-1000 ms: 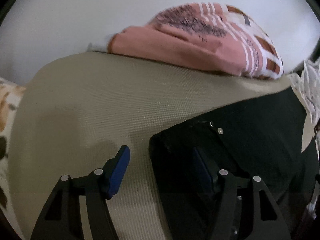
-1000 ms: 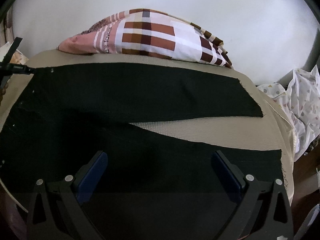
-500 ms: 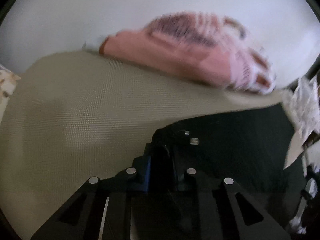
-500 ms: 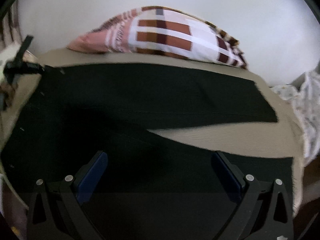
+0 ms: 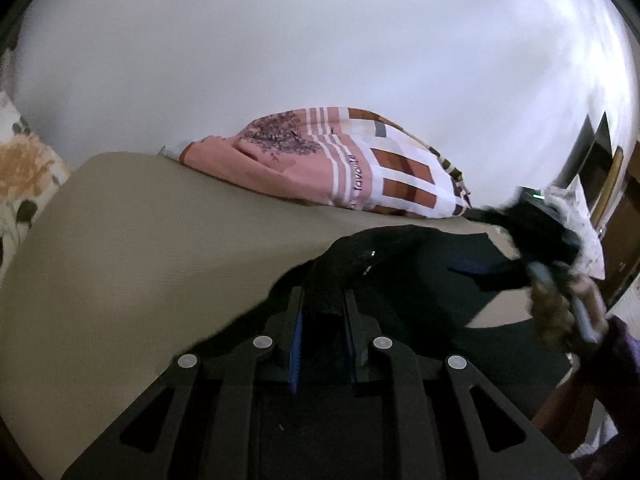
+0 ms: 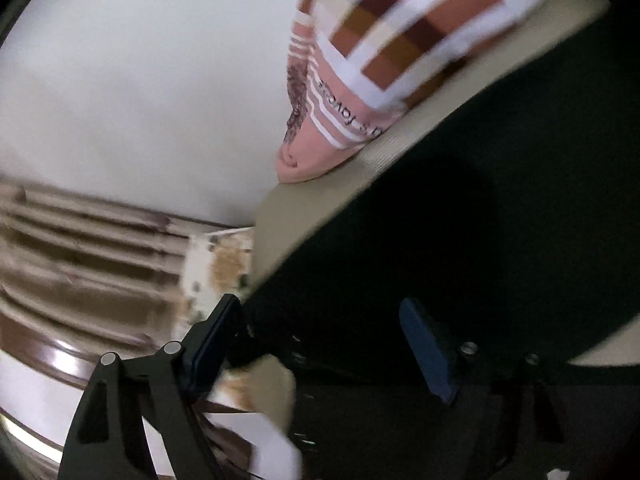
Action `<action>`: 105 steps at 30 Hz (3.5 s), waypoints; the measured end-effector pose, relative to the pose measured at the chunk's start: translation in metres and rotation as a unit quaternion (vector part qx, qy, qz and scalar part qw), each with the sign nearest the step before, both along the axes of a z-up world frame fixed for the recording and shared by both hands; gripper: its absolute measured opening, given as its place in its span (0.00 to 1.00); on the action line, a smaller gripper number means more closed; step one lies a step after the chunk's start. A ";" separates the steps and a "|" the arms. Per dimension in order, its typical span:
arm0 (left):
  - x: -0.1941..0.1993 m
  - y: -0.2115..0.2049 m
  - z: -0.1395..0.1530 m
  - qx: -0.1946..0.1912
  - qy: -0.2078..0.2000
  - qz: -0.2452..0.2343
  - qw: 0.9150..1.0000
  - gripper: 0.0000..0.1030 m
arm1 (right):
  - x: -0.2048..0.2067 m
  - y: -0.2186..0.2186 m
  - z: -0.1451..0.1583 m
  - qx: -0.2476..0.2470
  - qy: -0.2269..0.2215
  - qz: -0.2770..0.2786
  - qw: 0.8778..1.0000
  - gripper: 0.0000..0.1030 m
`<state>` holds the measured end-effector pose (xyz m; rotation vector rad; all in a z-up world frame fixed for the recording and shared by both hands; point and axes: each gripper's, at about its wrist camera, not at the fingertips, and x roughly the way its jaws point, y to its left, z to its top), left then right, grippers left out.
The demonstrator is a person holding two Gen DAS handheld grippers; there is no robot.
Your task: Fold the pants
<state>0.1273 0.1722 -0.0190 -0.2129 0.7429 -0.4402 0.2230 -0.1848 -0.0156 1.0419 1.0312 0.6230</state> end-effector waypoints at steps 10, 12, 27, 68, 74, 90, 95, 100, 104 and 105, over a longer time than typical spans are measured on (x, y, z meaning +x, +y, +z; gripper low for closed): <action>-0.026 -0.003 -0.012 -0.018 0.040 0.015 0.999 0.17 | 0.039 0.022 -0.033 -0.027 0.065 -0.012 0.997 0.08; -0.029 0.002 -0.013 -0.022 0.051 0.024 0.998 0.18 | 0.023 0.027 -0.023 -0.061 0.038 -0.011 0.997 0.08; -0.133 0.035 -0.050 0.001 0.169 0.079 0.982 0.20 | -0.153 0.088 -0.073 -0.055 0.092 0.040 0.993 0.06; -0.107 -0.106 -0.082 0.118 0.191 0.009 0.974 0.68 | -0.119 -0.231 -0.132 0.004 0.015 -0.250 0.968 0.05; -0.110 -0.099 -0.081 0.119 0.187 0.008 0.975 0.68 | -0.175 -0.232 -0.064 -0.027 -0.051 -0.254 0.965 0.05; -0.116 -0.114 -0.088 0.184 0.166 -0.018 0.969 0.81 | -0.299 -0.271 -0.154 0.075 0.011 -0.302 0.950 0.20; -0.117 -0.122 -0.092 0.199 0.154 -0.016 0.968 0.88 | -0.289 -0.311 -0.152 0.071 -0.009 -0.341 0.937 0.18; -0.116 -0.124 -0.093 0.211 0.152 -0.018 0.965 0.88 | -0.308 -0.335 -0.136 0.008 -0.031 -0.381 0.924 0.04; -0.113 -0.123 -0.093 0.207 0.154 -0.013 0.966 0.91 | -0.331 -0.337 -0.146 -0.029 -0.026 -0.386 0.922 0.04; -0.113 -0.125 -0.093 0.210 0.155 -0.013 0.965 0.91 | -0.333 -0.339 -0.161 -0.015 -0.012 -0.377 0.926 0.04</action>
